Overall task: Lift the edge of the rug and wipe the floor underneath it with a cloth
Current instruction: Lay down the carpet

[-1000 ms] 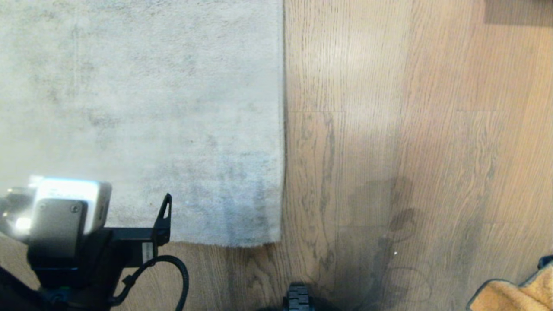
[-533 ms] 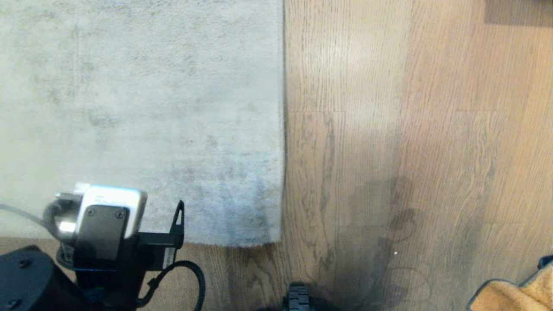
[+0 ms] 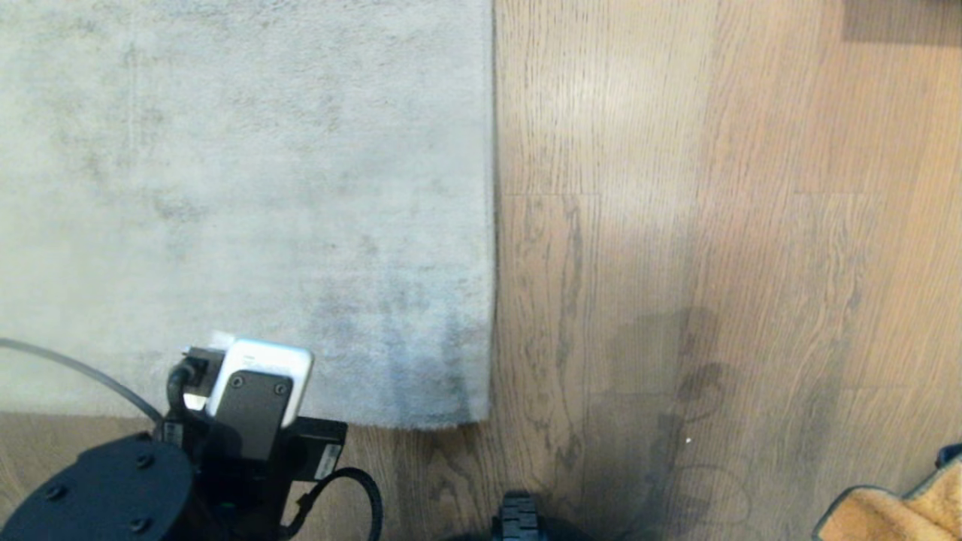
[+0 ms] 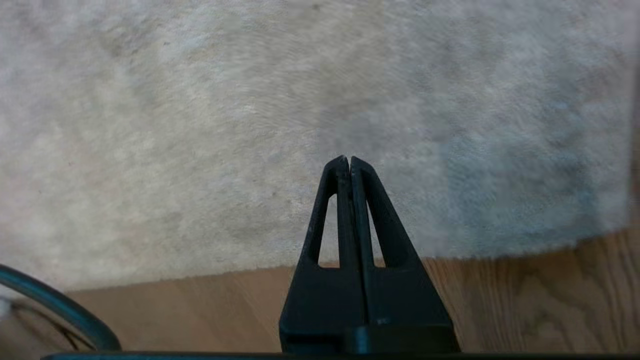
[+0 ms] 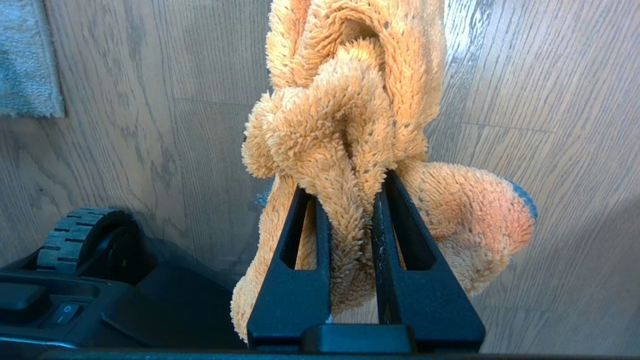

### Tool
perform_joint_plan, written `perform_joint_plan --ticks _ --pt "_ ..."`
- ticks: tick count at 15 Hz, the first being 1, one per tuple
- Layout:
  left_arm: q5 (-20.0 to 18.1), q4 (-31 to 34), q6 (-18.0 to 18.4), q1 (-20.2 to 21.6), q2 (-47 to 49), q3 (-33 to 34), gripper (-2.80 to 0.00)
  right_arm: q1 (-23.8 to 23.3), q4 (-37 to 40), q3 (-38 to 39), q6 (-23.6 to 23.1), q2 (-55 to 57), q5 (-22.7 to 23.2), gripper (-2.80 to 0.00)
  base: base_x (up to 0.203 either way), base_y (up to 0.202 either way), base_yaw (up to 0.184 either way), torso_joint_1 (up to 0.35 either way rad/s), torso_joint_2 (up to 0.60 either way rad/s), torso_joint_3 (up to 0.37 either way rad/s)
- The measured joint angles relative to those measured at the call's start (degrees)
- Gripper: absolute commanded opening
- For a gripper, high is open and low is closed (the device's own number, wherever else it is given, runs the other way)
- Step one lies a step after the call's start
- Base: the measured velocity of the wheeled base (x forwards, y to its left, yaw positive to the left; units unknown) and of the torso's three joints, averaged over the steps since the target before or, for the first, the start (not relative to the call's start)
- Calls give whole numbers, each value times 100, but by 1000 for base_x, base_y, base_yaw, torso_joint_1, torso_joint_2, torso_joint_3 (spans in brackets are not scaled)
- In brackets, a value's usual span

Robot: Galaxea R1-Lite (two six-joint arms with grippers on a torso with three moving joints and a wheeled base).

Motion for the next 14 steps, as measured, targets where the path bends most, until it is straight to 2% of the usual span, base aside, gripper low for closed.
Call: perform_joint_plan --ticks 2,3,9,11,14 --pt "-278 1 -97 22 36 75 -280 0 0 0 0 0 0 -280 0 0 0 0 0 0" --pt "-533 4 -238 53 84 87 -280 0 0 0 0 0 0 -280 0 0 0 0 0 0" --pt "-2949 10 -1451 184 743 101 -280 0 0 0 0 0 0 -280 0 0 0 0 0 0" --pt "-3383 -2 -1703 190 1057 106 -280 0 0 0 0 0 0 -280 0 0 0 0 0 0" --pt "-3630 -29 -1967 190 1622 121 -280 0 0 0 0 0 0 -280 0 0 0 0 0 0"
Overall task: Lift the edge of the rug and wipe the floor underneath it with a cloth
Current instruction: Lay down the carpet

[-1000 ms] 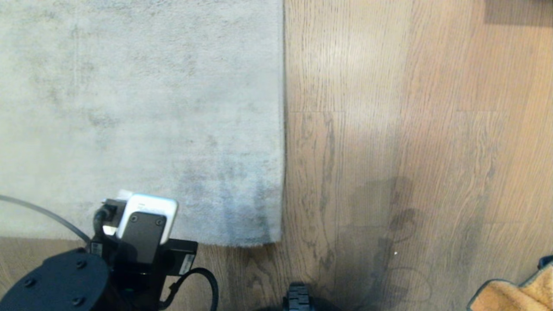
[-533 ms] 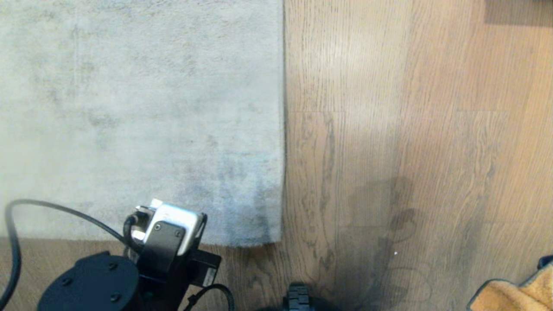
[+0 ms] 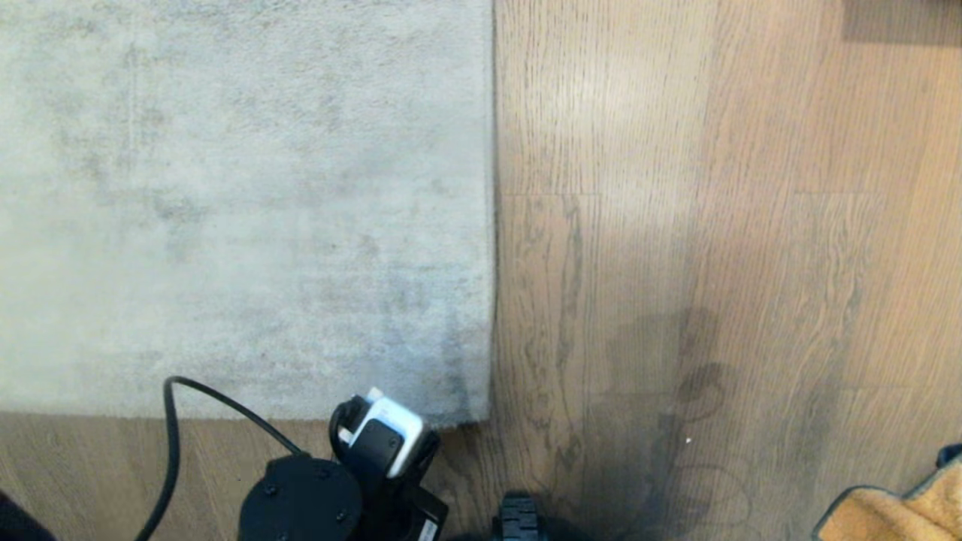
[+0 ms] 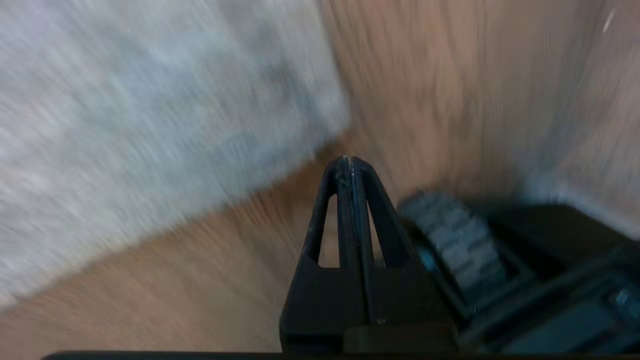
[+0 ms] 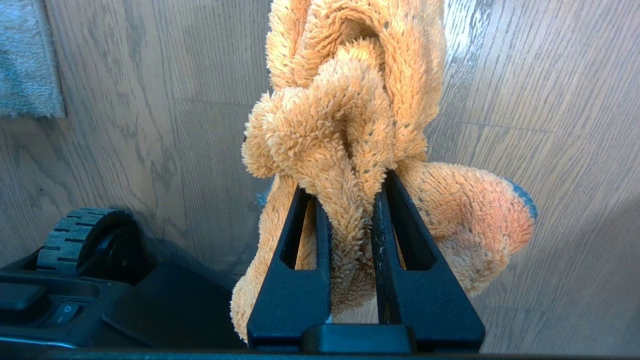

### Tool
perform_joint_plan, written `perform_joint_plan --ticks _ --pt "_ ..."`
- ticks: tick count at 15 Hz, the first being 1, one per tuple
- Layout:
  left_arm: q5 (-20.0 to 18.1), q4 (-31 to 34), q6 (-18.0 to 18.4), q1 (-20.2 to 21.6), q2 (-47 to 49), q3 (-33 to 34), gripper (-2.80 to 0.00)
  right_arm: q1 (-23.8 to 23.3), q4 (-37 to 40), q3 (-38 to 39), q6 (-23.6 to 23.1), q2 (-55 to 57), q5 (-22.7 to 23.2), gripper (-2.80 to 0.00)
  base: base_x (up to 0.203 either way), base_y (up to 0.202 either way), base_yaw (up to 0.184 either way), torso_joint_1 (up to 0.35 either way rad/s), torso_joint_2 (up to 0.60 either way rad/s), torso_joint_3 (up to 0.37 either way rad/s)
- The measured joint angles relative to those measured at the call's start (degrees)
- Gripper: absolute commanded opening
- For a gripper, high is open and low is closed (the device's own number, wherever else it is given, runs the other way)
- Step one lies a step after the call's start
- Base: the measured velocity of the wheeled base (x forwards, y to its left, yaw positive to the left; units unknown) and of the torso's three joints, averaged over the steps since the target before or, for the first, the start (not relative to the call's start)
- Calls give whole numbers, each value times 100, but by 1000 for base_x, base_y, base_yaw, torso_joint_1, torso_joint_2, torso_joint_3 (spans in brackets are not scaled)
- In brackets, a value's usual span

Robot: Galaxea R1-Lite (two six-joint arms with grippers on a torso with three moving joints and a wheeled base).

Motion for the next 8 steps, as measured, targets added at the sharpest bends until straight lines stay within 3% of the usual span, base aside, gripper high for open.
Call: perform_joint_plan --ticks 8 --pt "-33 -28 -64 474 994 663 -280 0 -1 0 0 0 0 -280 0 0 0 0 0 0"
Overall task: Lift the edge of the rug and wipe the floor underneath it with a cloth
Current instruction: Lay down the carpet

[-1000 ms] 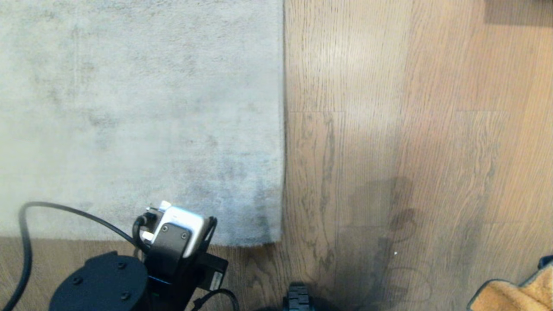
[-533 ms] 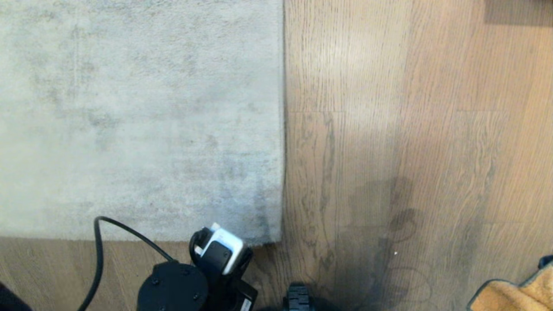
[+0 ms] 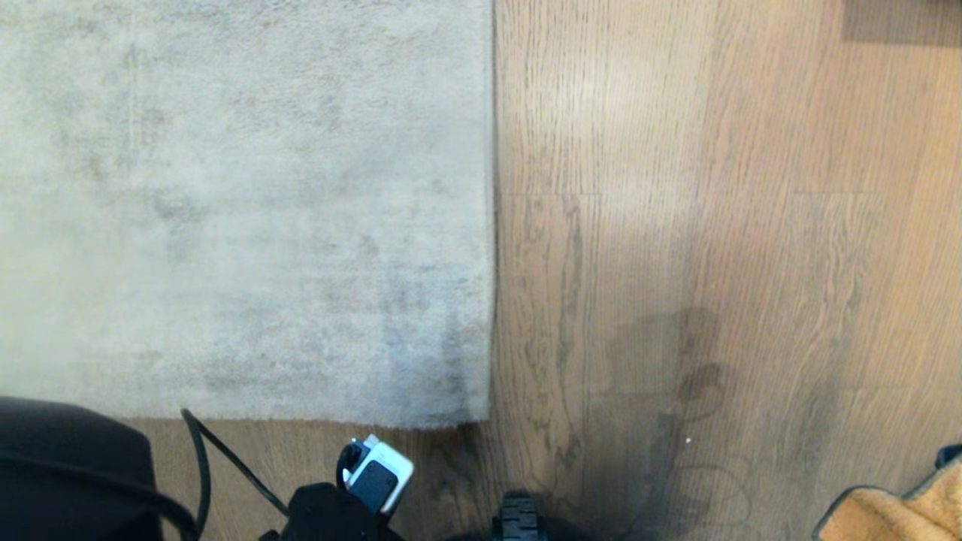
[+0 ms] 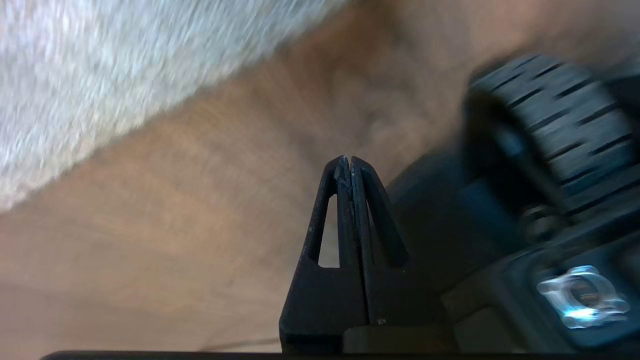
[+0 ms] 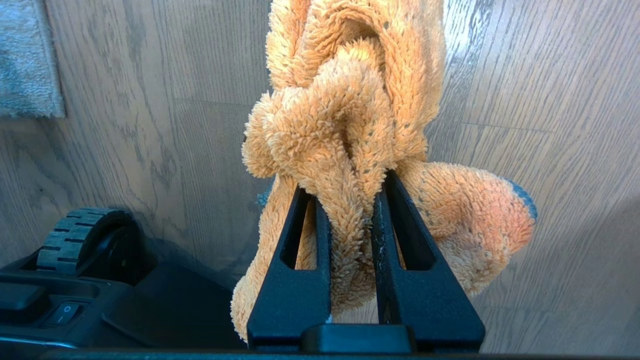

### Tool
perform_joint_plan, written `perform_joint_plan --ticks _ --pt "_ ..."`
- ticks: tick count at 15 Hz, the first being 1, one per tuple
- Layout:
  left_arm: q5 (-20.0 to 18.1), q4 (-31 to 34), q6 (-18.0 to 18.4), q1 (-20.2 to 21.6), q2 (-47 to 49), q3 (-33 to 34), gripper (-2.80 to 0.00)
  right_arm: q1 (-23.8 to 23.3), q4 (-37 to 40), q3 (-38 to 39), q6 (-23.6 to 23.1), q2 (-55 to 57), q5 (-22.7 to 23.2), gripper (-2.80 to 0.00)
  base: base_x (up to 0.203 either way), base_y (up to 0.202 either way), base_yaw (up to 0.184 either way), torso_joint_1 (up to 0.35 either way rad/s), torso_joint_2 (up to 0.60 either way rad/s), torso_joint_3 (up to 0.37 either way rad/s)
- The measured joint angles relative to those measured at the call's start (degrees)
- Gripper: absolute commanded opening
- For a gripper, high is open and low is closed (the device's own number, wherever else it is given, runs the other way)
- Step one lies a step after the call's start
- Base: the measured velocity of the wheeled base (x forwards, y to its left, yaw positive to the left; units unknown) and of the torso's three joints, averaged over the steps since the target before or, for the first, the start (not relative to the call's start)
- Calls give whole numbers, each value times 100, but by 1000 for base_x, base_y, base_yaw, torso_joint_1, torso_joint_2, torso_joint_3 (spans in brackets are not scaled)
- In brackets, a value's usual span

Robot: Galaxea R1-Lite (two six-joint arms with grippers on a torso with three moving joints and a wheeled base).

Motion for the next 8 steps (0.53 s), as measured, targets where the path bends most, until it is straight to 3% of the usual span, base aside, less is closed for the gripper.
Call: perform_joint_plan --ticks 4,8 --pt "0 -312 28 374 368 -22 -280 0 0 0 0 0 0 -280 0 0 0 0 0 0" --pt "0 -1297 63 684 867 -27 -280 0 1 0 0 0 0 -280 0 0 0 0 0 0"
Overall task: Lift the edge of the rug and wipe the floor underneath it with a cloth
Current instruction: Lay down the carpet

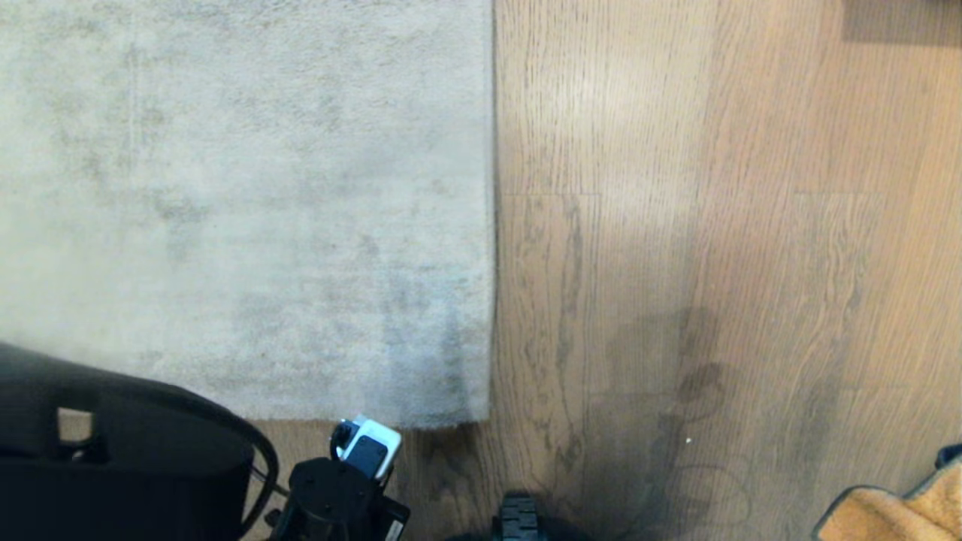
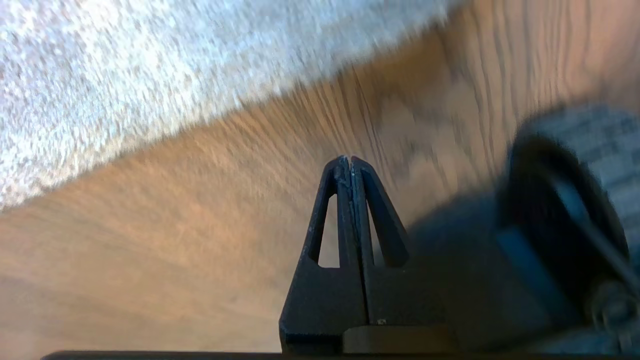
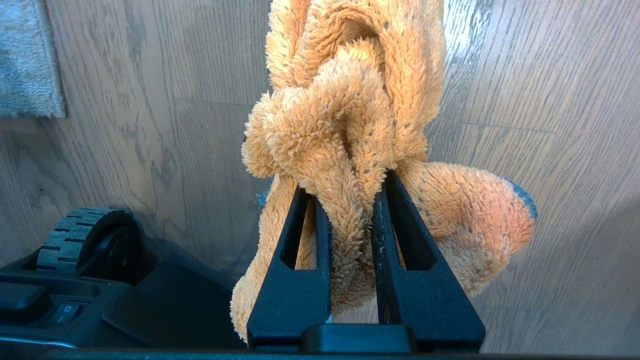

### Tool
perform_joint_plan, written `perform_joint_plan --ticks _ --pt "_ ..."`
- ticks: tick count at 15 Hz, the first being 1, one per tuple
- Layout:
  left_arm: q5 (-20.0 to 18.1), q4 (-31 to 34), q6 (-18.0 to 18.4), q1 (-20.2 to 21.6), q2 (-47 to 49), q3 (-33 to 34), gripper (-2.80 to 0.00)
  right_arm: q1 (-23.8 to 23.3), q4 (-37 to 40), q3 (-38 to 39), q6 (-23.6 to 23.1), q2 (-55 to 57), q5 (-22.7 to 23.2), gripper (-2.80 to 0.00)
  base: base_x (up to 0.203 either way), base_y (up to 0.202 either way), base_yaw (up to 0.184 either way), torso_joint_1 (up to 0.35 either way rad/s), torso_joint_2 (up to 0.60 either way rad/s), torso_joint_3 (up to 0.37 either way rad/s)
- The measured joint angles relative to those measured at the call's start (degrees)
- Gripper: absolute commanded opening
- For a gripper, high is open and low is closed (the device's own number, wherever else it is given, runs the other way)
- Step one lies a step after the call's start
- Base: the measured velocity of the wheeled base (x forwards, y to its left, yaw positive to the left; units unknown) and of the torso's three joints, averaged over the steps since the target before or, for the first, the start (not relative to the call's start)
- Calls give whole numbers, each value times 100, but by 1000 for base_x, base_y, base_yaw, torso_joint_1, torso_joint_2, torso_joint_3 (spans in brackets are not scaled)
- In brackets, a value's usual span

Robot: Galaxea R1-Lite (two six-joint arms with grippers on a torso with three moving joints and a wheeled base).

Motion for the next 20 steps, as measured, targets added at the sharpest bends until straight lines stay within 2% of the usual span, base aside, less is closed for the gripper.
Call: perform_joint_plan --ticks 2,7,9,13,17,20 --pt "0 -439 -3 96 308 -25 -280 0 0 0 0 0 0 -280 0 0 0 0 0 0" --pt "-107 -462 25 273 616 -566 -280 0 0 0 0 0 0 -280 0 0 0 0 0 0" --pt "-190 -464 241 441 678 -834 -280 0 0 0 0 0 0 -280 0 0 0 0 0 0" --pt "-809 -461 659 879 730 -1369 -280 0 0 0 2 0 0 -280 0 0 0 0 0 0" --pt "-849 -461 700 1050 922 -1881 -280 0 -1 0 0 0 -2 -280 0 0 0 0 0 0" --pt "-848 -473 689 1064 1090 -2008 -280 0 -6 0 0 0 0 -280 0 0 0 0 0 0"
